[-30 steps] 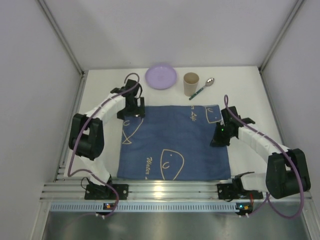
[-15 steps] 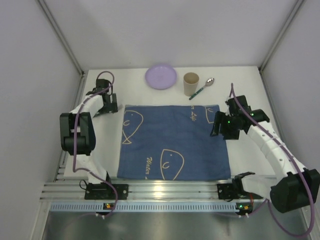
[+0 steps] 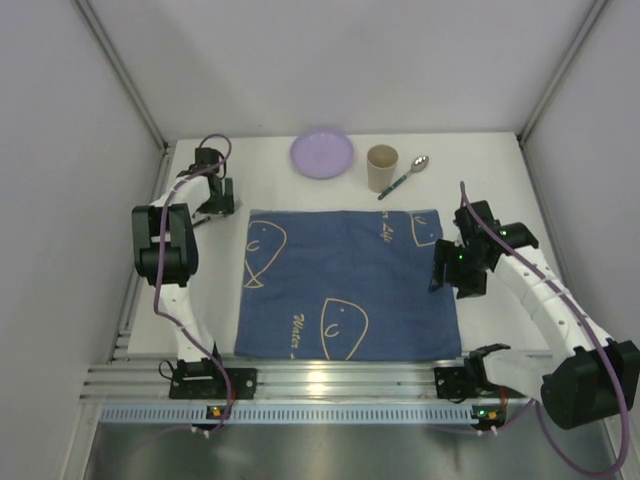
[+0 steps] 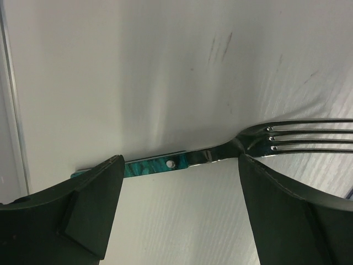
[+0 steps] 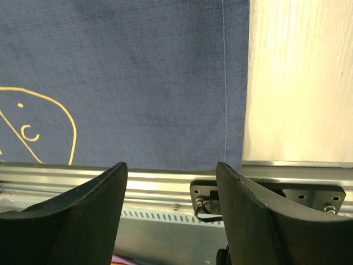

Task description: Set the dinner table for one person

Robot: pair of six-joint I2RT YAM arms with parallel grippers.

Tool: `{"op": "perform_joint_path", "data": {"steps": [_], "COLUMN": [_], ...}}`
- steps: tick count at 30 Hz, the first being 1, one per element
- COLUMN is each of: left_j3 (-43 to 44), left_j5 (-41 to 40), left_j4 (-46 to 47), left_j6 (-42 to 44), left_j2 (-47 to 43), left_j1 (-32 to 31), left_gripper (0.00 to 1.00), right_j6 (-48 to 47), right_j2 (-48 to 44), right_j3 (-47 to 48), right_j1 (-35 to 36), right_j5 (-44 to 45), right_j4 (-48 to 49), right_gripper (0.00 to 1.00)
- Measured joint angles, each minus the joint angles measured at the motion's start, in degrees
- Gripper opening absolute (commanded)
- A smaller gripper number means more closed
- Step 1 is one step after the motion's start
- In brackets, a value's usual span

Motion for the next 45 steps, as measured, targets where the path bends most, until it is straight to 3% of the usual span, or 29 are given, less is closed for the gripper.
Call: {"op": "perform_joint_path", "data": {"steps": [5,9,14,22,23,25,35,45], "left_j3": [2.49,2.34,0.94,0.7,0.68,0.68,-1.05,-2.05], "left_j5": [2.47,8.0,15.72,21.68,22.21,22.62,23.54,22.71], "left_j4": [0.13,0.24,1.92,2.19,2.1,2.05,-0.7,-14.78], "left_j6": [-0.72,-3.21,-6.38,-8.13,-8.33,-8.46,-9.38,-9.53], "left_j2": [2.21,2.4,2.34,2.27,2.27,2.27,0.07,-10.64], "left_j1": [0.35,2.38,5.77,8.17,8.11,8.09,7.32,-2.43], "left_gripper": [0.88,0.79,0.39,0.17,0.08,0.0,0.0,0.0], "right_j6": [-0.59,-1.05,-1.03,-0.87,-0.85,-0.81,-0.81,-0.79], "right_j2": [6.1,8.57,9.84,10.45,10.45,10.45,10.19,6.78], "right_j3": [4.11,6.78,6.93,4.9,4.52,3.74,0.76,-0.09], "right_j1": [0.0,0.0,0.0,0.0,0.0,0.0,-0.02,-0.02], "right_j5": [1.27,2.1,2.12,1.7,1.64,1.38,0.33,-2.1], "right_j4": [-0.85,-0.52,0.02,3.89,4.28,5.01,6.93,9.44], "right_gripper": [0.65,0.65,0.64,0.64,0.64,0.63,0.61,0.61]}}
